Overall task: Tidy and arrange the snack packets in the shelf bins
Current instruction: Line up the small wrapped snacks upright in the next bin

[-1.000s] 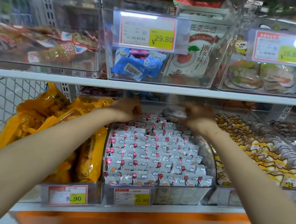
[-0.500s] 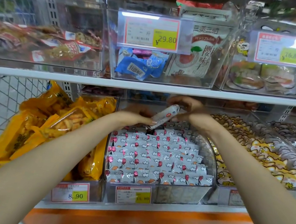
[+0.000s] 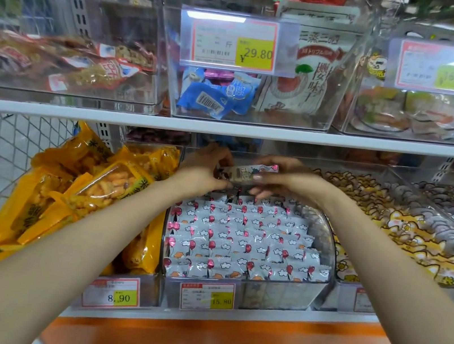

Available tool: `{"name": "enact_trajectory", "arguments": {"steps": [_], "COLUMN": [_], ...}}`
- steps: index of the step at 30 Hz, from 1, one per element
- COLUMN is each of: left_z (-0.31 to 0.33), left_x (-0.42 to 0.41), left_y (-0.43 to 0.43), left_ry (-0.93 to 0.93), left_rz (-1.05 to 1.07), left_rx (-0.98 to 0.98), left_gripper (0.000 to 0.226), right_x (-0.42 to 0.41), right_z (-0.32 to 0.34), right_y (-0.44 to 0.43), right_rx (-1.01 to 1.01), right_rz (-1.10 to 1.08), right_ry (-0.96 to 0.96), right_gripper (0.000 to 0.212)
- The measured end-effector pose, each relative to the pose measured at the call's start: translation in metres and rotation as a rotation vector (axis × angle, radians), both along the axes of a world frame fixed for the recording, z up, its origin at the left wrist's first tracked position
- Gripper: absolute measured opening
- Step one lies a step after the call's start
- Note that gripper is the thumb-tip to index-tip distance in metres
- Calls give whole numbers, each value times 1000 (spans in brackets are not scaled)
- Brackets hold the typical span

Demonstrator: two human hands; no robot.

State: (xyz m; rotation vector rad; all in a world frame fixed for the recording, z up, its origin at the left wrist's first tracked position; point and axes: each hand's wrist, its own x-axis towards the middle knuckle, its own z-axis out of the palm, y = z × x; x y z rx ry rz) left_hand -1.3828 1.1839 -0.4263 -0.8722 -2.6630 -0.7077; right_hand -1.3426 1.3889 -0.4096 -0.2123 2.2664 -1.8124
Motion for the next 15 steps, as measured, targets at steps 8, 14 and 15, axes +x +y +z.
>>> {"name": "enact_trajectory", "arguments": {"steps": [8, 14, 15], "left_z": [-10, -5, -4], "left_x": [-1, 0, 0], "left_y": [-4, 0, -1], "left_ry": [-228, -115, -113], "left_rz": [48, 89, 93], "left_rx": [-420, -491, -494], "left_gripper": [32, 16, 16], "right_x": [-7, -10, -10], "right_z": [4, 2, 2], "right_y": [-2, -17, -20], "right_rx": [199, 455, 498], "right_rz": [-336, -303, -286], "right_ry": [234, 298, 314], "right_gripper": [48, 52, 50]}}
